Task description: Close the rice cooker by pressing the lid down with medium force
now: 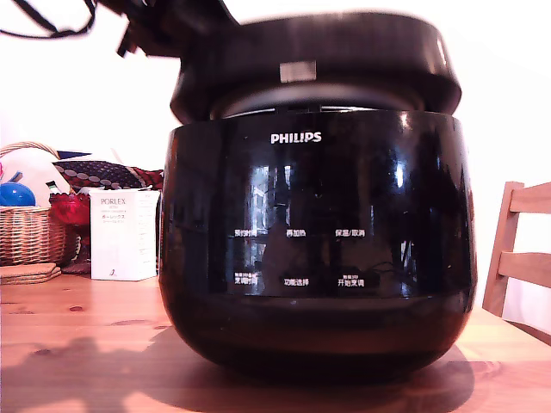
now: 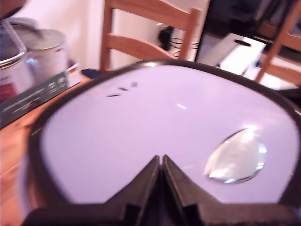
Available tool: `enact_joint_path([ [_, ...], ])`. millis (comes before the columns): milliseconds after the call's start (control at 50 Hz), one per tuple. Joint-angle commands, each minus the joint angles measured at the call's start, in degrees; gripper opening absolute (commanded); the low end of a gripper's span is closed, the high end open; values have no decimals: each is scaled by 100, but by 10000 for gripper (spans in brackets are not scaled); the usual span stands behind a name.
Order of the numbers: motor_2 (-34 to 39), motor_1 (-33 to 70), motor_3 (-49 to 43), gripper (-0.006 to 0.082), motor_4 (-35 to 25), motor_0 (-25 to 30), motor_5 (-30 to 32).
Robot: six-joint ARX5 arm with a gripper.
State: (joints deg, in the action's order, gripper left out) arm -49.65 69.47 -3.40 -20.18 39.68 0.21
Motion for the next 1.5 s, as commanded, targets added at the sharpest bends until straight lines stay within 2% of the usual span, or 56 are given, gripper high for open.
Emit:
enact_joint_path([
  [0,293,94,120,-20,46,177,149],
  [340,927,33,960,-20,380,271,179],
  [560,1462,-365,1340,-20,765,271,175],
  [720,1727,-636,1576,-20,802,278,175],
  [1480,1847,142,850,-20,785,400,291],
])
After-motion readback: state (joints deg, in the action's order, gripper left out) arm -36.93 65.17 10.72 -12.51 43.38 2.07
